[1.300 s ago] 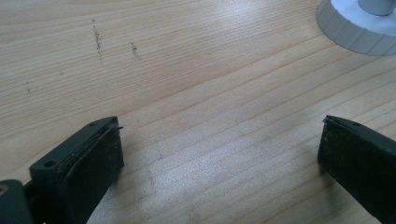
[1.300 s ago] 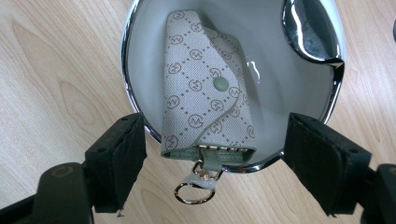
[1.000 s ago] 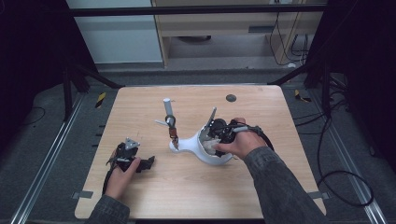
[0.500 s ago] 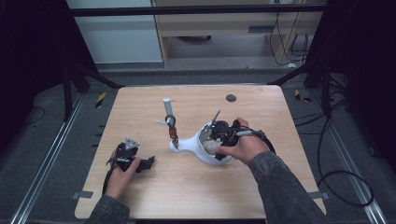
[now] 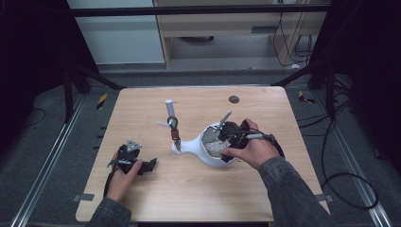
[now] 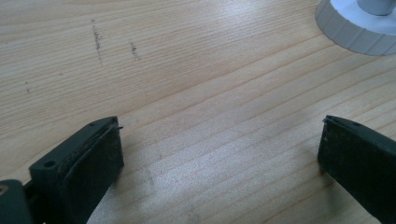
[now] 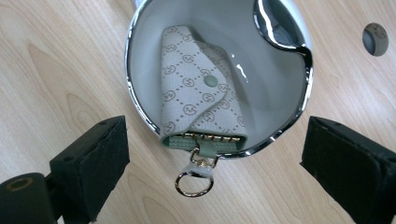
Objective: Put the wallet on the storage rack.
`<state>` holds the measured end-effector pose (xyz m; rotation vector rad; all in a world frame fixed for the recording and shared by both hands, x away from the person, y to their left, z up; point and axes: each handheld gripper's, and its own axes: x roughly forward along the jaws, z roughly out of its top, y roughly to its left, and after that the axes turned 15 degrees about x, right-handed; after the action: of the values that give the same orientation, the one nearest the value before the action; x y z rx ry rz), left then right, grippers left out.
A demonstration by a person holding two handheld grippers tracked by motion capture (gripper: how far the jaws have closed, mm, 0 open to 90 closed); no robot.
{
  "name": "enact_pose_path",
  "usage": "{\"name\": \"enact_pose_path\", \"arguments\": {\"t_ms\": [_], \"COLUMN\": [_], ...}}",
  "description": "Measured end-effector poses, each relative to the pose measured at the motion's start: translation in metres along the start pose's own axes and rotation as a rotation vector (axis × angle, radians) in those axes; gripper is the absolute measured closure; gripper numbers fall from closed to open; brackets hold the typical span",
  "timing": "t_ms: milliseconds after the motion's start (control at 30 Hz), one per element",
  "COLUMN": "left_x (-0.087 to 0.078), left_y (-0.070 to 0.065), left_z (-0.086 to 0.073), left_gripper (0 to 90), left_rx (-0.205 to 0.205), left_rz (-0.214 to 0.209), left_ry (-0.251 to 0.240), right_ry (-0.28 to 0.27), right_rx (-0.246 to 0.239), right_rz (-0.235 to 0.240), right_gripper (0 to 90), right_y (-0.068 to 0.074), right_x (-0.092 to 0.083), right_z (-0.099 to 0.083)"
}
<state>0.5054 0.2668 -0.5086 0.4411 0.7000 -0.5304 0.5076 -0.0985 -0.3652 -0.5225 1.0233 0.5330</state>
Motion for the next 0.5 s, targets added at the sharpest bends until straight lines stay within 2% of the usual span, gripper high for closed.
{"name": "enact_pose_path", "arguments": {"t_ms": [200, 500], "left_x": [0.000, 0.000], "left_y": [0.000, 0.000], "left_z": [0.000, 0.000], "left_gripper": [0.0, 0.0], "left_rx": [0.002, 0.006], "left_rz": [-0.002, -0.004], "left_ry": [0.001, 0.004], "right_ry": [-0.025, -0.099], "right_rx": [0.042, 0.105], "right_rz": [0.007, 0.027], "right_gripper": [6.2, 5.4], "right_y": [-0.008, -0.022], "right_x": [-0.002, -0.009], "right_z": [-0.008, -0.022]}}
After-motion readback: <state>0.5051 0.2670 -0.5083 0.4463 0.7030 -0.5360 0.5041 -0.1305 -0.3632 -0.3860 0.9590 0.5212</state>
